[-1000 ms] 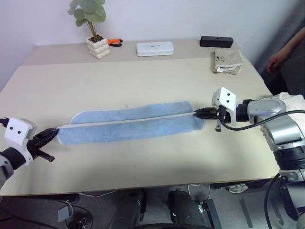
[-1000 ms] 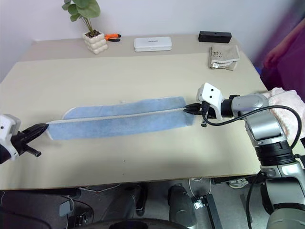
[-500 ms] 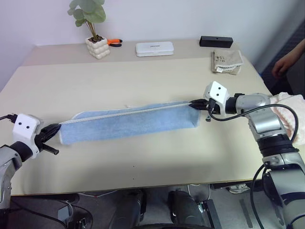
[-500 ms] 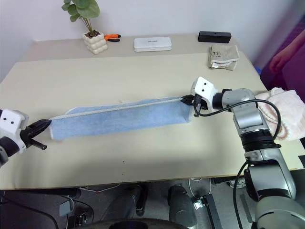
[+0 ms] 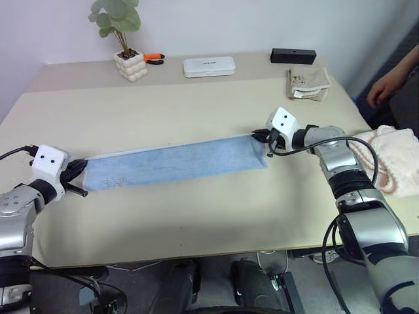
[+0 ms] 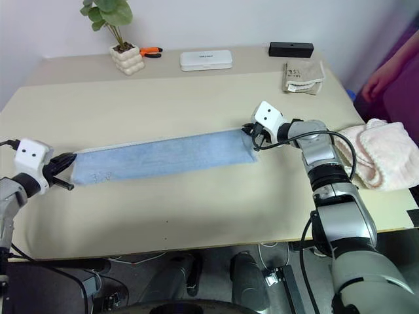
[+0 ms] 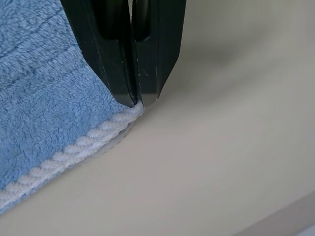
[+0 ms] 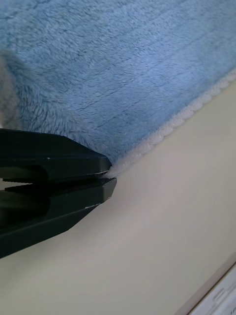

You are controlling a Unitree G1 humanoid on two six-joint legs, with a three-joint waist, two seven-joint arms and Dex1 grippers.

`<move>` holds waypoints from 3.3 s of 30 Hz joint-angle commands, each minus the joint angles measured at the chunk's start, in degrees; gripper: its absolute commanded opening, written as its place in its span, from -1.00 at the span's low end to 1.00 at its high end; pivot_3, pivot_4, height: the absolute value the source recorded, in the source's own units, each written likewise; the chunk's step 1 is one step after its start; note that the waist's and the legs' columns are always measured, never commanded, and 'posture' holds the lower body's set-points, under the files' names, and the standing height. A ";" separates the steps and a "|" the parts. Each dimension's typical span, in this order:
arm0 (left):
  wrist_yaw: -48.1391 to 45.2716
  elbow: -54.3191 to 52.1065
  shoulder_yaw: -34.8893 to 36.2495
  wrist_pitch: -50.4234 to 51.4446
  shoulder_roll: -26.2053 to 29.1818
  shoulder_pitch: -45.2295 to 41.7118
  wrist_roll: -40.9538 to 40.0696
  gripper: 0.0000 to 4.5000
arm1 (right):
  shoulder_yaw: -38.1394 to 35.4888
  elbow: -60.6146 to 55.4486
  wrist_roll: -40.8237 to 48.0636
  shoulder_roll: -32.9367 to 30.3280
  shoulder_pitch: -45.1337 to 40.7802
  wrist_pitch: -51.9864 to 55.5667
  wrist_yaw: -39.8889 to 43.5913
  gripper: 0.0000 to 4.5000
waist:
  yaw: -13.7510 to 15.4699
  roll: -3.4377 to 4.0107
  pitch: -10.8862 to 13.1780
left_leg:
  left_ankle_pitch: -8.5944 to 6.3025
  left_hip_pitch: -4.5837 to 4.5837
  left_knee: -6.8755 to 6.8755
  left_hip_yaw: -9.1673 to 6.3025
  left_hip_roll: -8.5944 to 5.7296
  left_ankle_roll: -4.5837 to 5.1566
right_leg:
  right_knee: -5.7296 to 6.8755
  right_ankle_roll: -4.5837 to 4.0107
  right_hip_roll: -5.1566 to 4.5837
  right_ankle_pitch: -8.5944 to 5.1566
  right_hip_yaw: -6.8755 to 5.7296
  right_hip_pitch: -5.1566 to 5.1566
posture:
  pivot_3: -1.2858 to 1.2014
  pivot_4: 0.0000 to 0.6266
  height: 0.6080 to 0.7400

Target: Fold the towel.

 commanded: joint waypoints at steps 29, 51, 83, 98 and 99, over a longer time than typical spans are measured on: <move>-0.77 -38.04 -18.55 2.41 -12.06 8.36 -6.54 0.91 | -32.60 -69.72 41.00 3.92 37.62 77.34 -23.99 0.99 | 0.31 -0.01 -0.09 | -0.03 -0.10 0.09 0.01 0.07 0.04 | 0.00 -0.04 0.00 -0.02 0.09 0.00 | 0.03 -0.52 0.94; -3.53 -39.56 -20.30 3.23 -11.99 12.32 -7.34 0.91 | -46.80 -52.10 40.23 28.60 18.09 79.70 -58.10 -0.77 | 0.35 0.06 -0.13 | -0.01 -0.05 0.07 0.03 0.08 0.05 | -0.01 -0.07 0.07 0.01 0.09 -0.01 | 0.03 -0.52 0.94; -0.43 -40.46 -22.81 4.58 -13.52 11.13 -3.79 0.91 | 4.76 -65.70 24.68 4.45 21.04 59.07 -29.12 -0.99 | 1.32 0.06 -0.01 | -0.03 -0.15 -0.01 0.09 0.24 0.05 | -0.26 -0.11 0.10 -0.03 -0.02 -0.03 | 0.03 -0.52 0.94; 3.54 -44.75 -18.35 12.09 -13.99 9.84 -7.29 0.91 | -6.57 -59.53 26.02 2.52 19.29 51.01 -21.09 0.21 | 1.74 0.04 0.02 | -0.03 -0.16 -0.02 0.09 0.24 0.05 | -0.30 -0.09 0.11 -0.03 -0.05 -0.02 | 0.03 -0.52 0.94; 3.73 -44.81 -18.21 12.37 -14.12 9.74 -7.41 0.91 | -6.57 -58.56 25.40 2.63 18.95 50.51 -21.24 0.01 | 1.69 0.03 0.01 | -0.02 -0.14 -0.02 0.09 0.24 0.05 | -0.29 -0.10 0.12 -0.03 -0.05 -0.01 | 0.03 -0.52 0.94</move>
